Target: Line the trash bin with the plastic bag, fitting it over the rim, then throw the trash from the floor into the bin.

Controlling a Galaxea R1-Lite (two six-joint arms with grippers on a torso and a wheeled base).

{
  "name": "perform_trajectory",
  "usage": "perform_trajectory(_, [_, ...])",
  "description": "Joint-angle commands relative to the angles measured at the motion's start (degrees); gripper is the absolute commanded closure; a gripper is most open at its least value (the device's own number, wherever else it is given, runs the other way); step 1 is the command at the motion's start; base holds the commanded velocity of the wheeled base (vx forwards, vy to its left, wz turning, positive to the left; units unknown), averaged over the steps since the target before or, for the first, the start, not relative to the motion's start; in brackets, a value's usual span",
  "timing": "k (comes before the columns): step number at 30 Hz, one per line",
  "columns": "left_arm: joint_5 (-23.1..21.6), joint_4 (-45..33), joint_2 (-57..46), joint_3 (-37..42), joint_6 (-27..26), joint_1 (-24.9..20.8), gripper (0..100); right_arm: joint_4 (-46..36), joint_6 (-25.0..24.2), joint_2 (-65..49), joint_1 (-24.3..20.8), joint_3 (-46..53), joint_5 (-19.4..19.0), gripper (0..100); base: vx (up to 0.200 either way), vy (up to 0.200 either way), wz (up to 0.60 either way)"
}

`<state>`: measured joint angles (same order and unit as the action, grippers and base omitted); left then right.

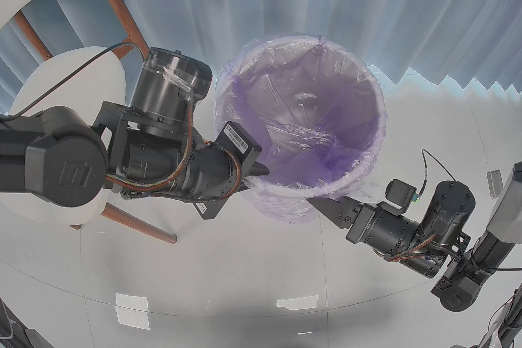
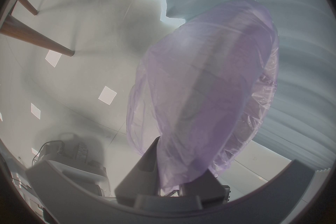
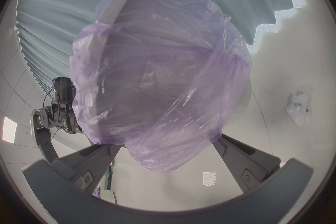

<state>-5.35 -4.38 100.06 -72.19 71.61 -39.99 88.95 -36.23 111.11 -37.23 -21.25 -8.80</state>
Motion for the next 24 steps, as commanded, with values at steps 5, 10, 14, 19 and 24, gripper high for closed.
perform_trajectory(5, [0.0, 0.0, -0.5, -0.1, 0.0, 0.1, 100, 1.0, 0.0, 0.6, 0.0, 0.3, 0.8, 100, 0.000, 0.000, 0.00])
perform_trajectory(10, [-0.1, -0.1, -0.8, -0.1, 0.0, 0.0, 100, 1.0, 0.1, 0.8, 0.0, 0.1, 0.8, 100, 0.000, 0.000, 0.00])
perform_trajectory(14, [-0.1, 0.0, -0.8, -0.1, 0.0, 0.1, 100, 1.0, 0.2, 0.9, 0.0, 0.2, 0.8, 100, 0.000, 0.000, 0.00])
perform_trajectory(19, [-0.1, 0.0, -0.8, -0.8, 0.1, 0.3, 100, 1.0, 0.5, 1.5, 0.0, 2.1, 0.8, 100, 0.000, 0.000, 0.00])
perform_trajectory(24, [-0.1, -0.4, -0.9, -1.8, 0.2, 0.5, 100, 1.0, 0.9, 3.5, 0.0, 3.8, 0.8, 100, 0.000, 0.000, 0.00])
